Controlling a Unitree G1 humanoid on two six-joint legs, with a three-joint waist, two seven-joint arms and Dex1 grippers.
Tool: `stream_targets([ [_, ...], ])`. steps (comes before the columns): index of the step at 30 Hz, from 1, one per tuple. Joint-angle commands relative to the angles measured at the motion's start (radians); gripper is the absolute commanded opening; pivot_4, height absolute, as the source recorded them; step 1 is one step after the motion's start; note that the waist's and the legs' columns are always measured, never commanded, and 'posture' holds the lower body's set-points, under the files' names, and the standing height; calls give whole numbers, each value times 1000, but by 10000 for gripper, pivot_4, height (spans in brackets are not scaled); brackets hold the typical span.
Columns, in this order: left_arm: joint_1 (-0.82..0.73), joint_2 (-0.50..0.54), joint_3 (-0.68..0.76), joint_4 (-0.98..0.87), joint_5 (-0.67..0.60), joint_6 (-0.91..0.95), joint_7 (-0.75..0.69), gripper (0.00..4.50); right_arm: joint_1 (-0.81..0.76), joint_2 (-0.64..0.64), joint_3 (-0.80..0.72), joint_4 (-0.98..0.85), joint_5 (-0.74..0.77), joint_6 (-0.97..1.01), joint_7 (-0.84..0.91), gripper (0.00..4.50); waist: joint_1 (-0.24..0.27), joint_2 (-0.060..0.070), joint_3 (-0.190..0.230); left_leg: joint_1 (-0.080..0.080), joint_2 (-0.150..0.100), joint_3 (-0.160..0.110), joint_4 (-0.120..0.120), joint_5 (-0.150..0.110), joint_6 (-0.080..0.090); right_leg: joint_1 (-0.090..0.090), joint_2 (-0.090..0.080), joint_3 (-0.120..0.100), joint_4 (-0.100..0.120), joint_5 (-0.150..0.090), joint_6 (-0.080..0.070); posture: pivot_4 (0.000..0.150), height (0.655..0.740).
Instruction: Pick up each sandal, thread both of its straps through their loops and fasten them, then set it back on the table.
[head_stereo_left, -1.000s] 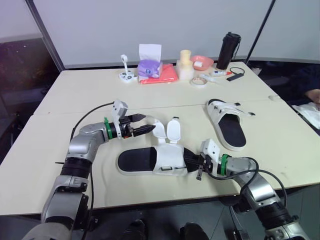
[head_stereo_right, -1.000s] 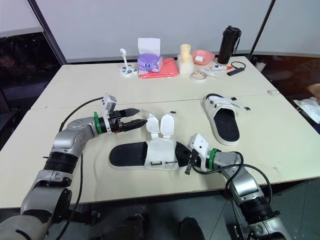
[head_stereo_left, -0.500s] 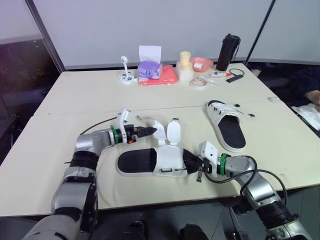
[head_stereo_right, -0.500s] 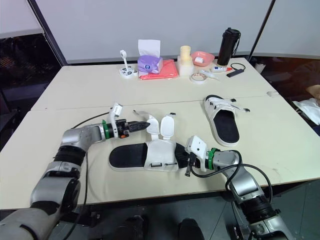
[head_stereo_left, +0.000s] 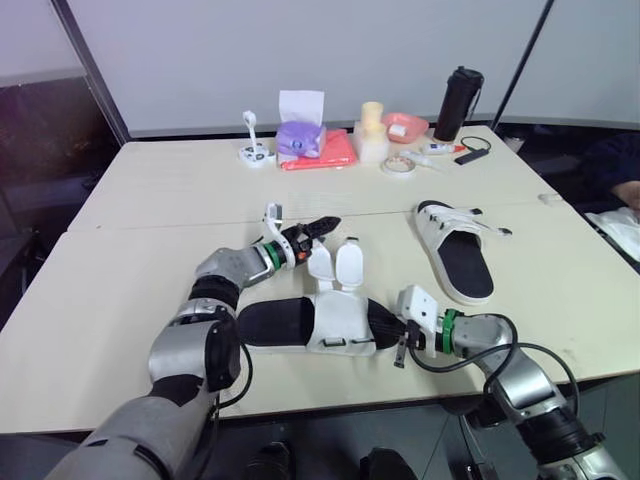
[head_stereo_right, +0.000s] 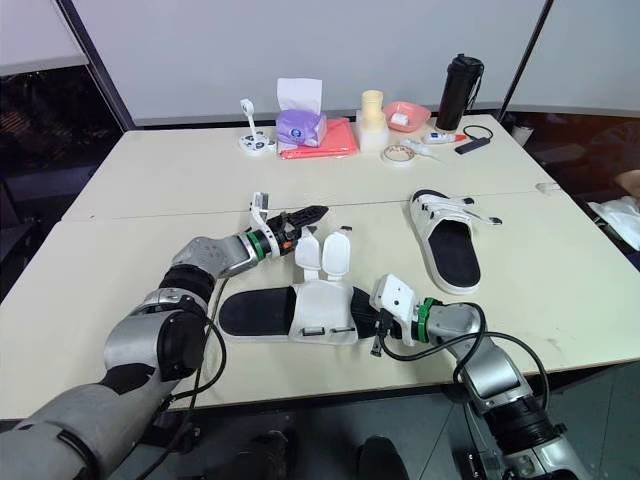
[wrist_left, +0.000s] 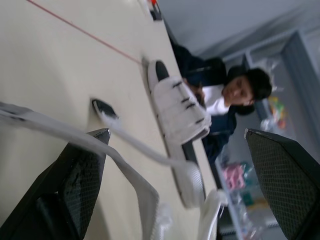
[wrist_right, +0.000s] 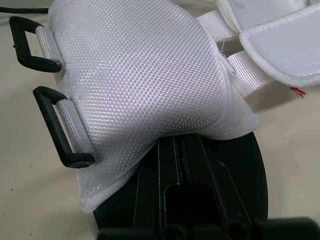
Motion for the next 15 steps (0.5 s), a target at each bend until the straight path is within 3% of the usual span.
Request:
stream_targets([
  [1,-56,2,39,15,-16,-50,10,45000,56,-18,54,22,-39,40,17,578,7,0,0,0,0,1,0,0,0,0,0,0,0,0,0,1500,7344],
  [7,-82,11,51,47,-2,-93,11,45000,51,-16,60,20,-42,46,13,578,12,0,0,0,0,1,0,0,0,0,0,0,0,0,0,1500,7344],
  [10,-88,14,48,50,3,-101,7,36084,49,-16,62,23,-45,44,13,0,12,0,0,0,0,1,0,0,0,0,0,0,0,0,0,1500,7344],
  [15,-93,23,40,36,1,-85,-24,10702,50,-19,61,24,-48,44,16,0,12,0,0,0,0,1,0,0,0,0,0,0,0,0,0,1500,7344],
])
